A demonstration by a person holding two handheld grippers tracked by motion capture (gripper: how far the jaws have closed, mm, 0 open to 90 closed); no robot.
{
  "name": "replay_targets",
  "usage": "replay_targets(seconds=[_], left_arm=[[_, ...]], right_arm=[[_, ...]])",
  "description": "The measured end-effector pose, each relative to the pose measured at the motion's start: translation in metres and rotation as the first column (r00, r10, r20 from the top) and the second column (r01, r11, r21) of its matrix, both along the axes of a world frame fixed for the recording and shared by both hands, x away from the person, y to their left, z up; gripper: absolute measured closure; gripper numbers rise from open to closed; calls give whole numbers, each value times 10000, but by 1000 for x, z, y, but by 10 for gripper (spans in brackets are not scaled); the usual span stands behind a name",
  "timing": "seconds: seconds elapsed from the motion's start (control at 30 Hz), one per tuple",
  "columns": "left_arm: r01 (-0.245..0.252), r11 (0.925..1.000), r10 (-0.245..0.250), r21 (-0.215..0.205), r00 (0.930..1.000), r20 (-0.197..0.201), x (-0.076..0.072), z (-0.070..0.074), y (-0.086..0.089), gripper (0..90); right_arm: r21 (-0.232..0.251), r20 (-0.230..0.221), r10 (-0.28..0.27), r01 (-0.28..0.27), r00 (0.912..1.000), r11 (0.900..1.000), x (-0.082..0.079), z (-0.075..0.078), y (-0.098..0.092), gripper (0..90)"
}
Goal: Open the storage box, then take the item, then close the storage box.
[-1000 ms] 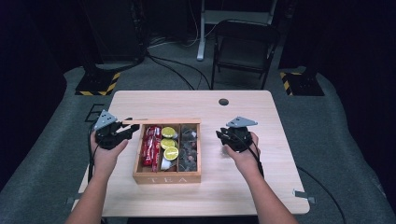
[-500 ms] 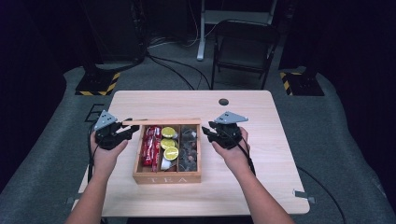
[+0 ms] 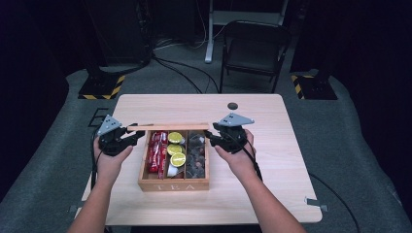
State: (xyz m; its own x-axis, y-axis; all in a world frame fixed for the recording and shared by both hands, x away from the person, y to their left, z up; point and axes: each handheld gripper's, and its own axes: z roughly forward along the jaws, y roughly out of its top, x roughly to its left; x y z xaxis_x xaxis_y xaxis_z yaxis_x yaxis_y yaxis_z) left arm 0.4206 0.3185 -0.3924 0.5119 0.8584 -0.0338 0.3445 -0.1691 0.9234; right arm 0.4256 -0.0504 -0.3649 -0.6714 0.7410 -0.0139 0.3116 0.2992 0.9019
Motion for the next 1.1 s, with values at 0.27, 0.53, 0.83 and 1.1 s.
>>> replay_targets(seconds=[0.27, 0.53, 0.83, 1.1], left_arm=[[-14, 10000, 15, 70, 10000, -58, -2, -1, 0, 585], [-6, 9999, 8, 148, 10000, -97, -4, -2, -1, 584], [165, 9995, -169, -260, 9998, -117, -8, 5, 3, 577], [287, 9995, -286, -110, 9996, 47, -20, 18, 3, 572]], right_arm=[[-105, 239, 219, -216, 9995, 9997, -1, 1, 6, 509], [-79, 268, 359, -357, 9990, 9993, -3, 3, 11, 498], [3, 205, 339, -339, 9992, 9994, -2, 6, 13, 508], [-98, 177, 208, -206, 9996, 9997, -3, 7, 14, 519]])
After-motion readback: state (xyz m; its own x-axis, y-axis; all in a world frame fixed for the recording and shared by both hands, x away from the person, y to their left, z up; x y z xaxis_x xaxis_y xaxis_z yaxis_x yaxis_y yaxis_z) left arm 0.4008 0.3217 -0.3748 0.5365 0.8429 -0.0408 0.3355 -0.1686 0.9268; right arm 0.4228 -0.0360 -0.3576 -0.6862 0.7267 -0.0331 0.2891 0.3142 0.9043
